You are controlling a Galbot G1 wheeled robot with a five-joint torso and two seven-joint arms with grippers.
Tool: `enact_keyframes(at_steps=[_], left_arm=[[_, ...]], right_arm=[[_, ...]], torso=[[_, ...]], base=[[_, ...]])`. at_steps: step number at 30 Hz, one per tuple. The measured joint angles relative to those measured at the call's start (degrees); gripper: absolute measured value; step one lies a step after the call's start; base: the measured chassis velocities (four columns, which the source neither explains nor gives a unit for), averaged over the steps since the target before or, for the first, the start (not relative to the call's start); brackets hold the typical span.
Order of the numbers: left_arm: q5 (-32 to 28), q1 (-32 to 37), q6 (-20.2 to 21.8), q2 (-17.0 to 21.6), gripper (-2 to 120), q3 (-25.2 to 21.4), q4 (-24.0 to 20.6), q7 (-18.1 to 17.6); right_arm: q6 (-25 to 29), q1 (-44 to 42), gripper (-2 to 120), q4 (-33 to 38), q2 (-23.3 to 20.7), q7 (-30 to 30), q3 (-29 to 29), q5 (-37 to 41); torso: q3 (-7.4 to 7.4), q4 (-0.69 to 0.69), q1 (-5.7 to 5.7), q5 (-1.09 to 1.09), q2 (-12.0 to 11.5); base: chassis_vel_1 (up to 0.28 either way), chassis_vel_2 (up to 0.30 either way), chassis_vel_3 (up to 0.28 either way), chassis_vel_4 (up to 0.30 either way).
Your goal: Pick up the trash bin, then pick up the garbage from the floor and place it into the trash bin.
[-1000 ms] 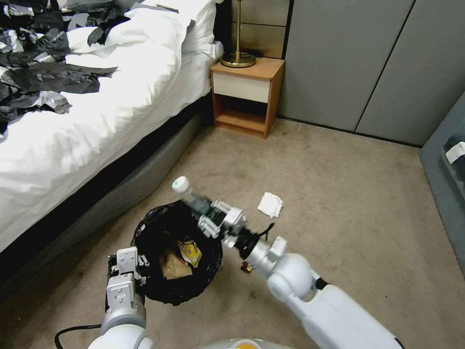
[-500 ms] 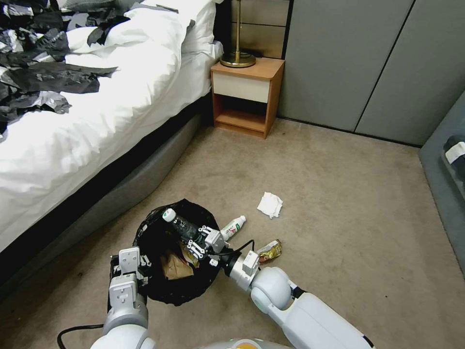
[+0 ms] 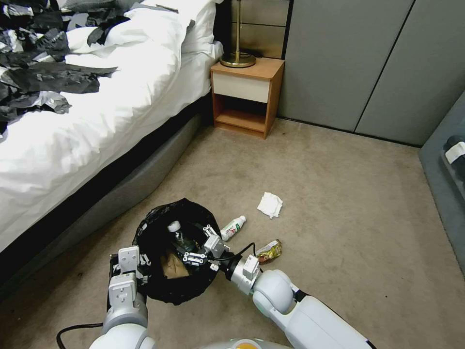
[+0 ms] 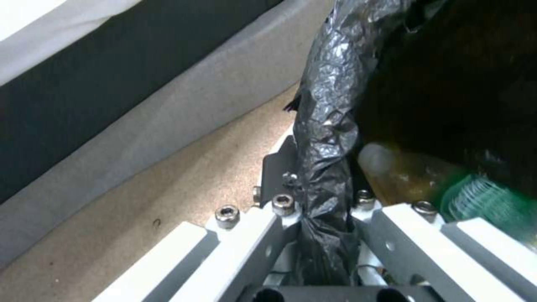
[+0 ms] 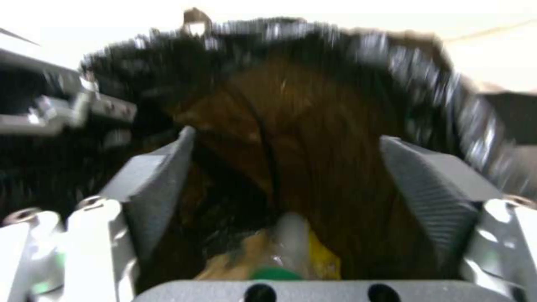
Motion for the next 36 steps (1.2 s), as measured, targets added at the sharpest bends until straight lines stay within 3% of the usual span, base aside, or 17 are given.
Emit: enact_keyframes(at_steps=[3,8,12,13,17,22,28,36], left_arm=[[0.0,0.0,0.0,0.1,0,-0.2,0.0,0.0],[-0.1,-0.1,0.1,0.2,0,-0.3,0.0,0.0],[-0.3,-0.4,0.2,0.4,0,-0.8,0.5,0.0],[-0.3,-0.4,0.2,0.4,0,-0.8,0.5,0.0],[-0.8,-0.8,0.3,0.5,0,-1.3,0.5,0.1],[-1.1,-1.1,0.4,0.7,0,-1.6,0.5,0.1],[-1.6,-1.4,0.6,0.7,0,-1.8,0.4,0.1],[-1.7,-1.0,0.6,0.8,0,-1.9,-0.2,0.1]], right_arm=[[0.8,-0.2,99,3.9,-0.8,-0.1,1.5,-0.7],[1.1,-0.8,100,8.6,-1.5,0.0,3.8,-0.8],[1.6,-4.7,100,18.7,-2.8,2.7,10.6,-0.2],[1.6,-4.7,100,18.7,-2.8,2.7,10.6,-0.2],[4.0,-12.9,100,24.6,-2.9,3.6,20.3,-1.6],[6.5,-19.3,100,24.8,-3.4,3.5,26.2,-3.6],[10.3,-24.9,100,18.7,-3.2,3.6,30.9,-5.7],[7.3,-23.7,100,15.5,-4.0,3.1,32.8,-6.5]], torso=[[0.0,0.0,0.0,0.0,0.0],[0.0,0.0,0.0,0.0,0.0],[0.0,-0.01,0.0,0.01,0.0],[0.0,-0.01,0.0,0.01,0.0],[0.0,-0.01,-0.01,0.01,0.0],[0.0,-0.02,-0.01,0.01,0.0],[0.0,0.0,-0.01,0.01,0.0],[0.0,0.0,-0.01,0.0,0.0]], base=[[0.0,0.0,0.0,0.0],[0.0,0.0,0.0,0.0],[0.0,0.0,0.0,0.0],[0.0,0.0,0.0,0.0],[0.0,0.0,0.0,0.0],[0.0,0.0,0.0,0.0],[0.0,0.0,0.0,0.0],[0.0,0.0,0.0,0.0]])
